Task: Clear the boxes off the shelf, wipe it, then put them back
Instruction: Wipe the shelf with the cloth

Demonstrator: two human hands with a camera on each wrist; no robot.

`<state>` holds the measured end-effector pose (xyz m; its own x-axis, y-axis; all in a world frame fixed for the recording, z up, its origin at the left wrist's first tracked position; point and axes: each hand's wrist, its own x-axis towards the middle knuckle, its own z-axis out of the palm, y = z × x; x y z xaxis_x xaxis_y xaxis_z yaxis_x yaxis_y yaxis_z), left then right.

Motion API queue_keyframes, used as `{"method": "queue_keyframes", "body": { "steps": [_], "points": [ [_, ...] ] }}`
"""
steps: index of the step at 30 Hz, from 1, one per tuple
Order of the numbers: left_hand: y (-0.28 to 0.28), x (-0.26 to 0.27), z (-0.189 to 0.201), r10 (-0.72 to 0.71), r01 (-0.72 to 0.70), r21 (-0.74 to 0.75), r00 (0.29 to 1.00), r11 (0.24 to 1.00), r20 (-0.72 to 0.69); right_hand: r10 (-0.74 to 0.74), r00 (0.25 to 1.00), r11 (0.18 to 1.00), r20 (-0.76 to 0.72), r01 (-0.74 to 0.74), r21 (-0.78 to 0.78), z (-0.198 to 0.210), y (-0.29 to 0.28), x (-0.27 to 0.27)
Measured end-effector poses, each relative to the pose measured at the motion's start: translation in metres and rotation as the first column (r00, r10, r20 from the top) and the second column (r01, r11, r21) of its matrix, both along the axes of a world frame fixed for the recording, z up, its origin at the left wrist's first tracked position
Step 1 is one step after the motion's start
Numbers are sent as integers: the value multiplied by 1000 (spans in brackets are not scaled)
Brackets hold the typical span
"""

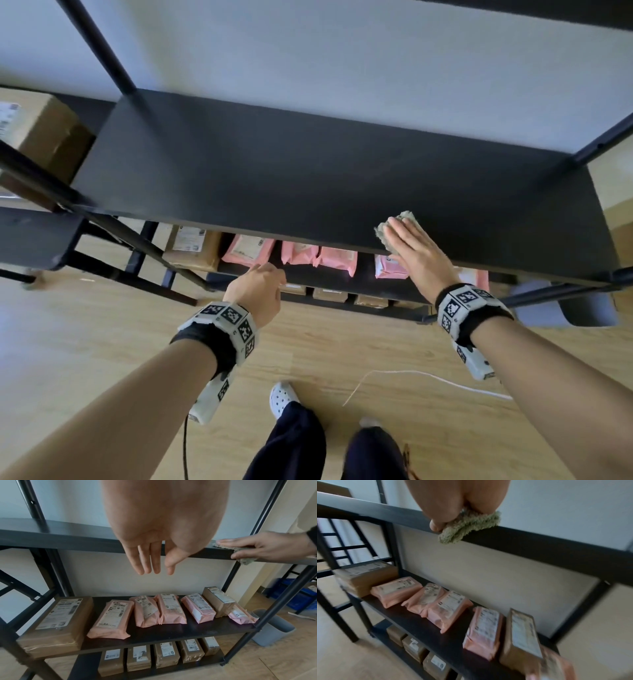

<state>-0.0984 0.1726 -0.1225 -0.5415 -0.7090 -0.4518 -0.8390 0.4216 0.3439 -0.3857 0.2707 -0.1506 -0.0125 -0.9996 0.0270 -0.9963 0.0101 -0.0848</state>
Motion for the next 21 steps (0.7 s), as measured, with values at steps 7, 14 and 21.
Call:
{"method": "queue_keyframes", "body": {
  "steps": [7,14,21],
  "points": [
    [0,20,-4,31,-31,-8,1000,999,-1,164,978,985,126,-169,38,-3,-81,88],
    [-6,33,16,35,-34,-77,999,996,11,283,957,949,-61,-270,164,16,-47,26],
    [-14,50,29,47,-47,-121,999,992,-1,237,971,945,-28,-224,236,25,-34,26]
  ]
}}
